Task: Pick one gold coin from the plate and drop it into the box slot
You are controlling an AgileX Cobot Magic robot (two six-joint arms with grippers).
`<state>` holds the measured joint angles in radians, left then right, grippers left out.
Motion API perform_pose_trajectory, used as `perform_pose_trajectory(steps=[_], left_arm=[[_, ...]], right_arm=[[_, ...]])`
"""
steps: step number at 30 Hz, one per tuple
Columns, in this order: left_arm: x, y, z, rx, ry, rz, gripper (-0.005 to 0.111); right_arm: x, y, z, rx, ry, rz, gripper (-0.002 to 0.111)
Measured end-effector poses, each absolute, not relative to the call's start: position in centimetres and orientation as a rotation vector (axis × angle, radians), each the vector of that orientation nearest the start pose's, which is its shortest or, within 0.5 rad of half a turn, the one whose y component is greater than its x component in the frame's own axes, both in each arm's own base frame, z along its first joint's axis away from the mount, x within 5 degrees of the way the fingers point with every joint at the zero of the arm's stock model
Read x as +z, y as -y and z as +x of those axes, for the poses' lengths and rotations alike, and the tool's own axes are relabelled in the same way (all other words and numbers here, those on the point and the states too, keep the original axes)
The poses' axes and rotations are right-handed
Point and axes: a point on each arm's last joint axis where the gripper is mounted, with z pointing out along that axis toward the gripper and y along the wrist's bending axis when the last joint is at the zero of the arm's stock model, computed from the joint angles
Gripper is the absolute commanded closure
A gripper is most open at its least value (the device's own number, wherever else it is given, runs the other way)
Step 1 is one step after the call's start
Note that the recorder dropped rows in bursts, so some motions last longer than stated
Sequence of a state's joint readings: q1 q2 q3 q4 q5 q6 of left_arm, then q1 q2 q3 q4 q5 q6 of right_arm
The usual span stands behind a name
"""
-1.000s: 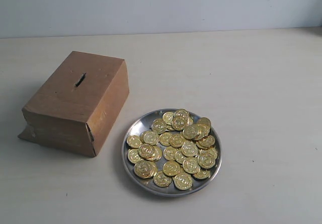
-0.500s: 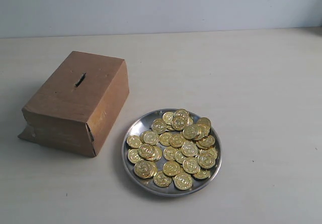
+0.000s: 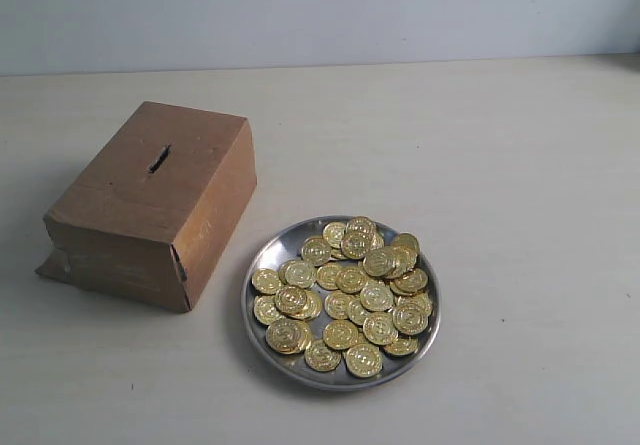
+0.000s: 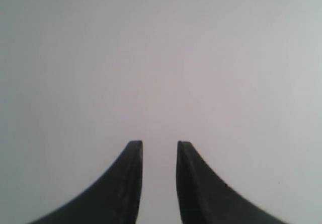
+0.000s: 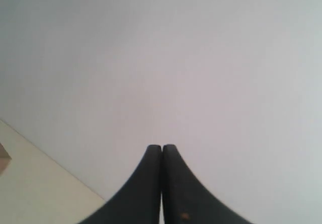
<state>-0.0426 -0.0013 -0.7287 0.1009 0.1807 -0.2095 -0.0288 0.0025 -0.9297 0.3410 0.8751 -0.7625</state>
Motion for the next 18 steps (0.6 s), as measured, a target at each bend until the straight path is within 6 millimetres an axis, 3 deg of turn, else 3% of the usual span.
perform_pose_trajectory(steps=[7, 12, 18], left_arm=[[40.2, -0.3, -3.9, -0.136, -0.926, -0.04, 0.081], [39.0, -0.2, -2.9, -0.135, -0.969, -0.041, 0.081], [38.0, -0.2, -1.9, -0.134, -1.005, -0.041, 0.081]], right_arm=[[39.8, -1.2, -7.4, -0.503, -1.339, -0.537, 0.108], [38.6, -0.9, -5.1, -0.52, -1.329, -0.514, 0.108], [35.6, -0.6, -1.8, -0.523, -1.373, -0.51, 0.108]])
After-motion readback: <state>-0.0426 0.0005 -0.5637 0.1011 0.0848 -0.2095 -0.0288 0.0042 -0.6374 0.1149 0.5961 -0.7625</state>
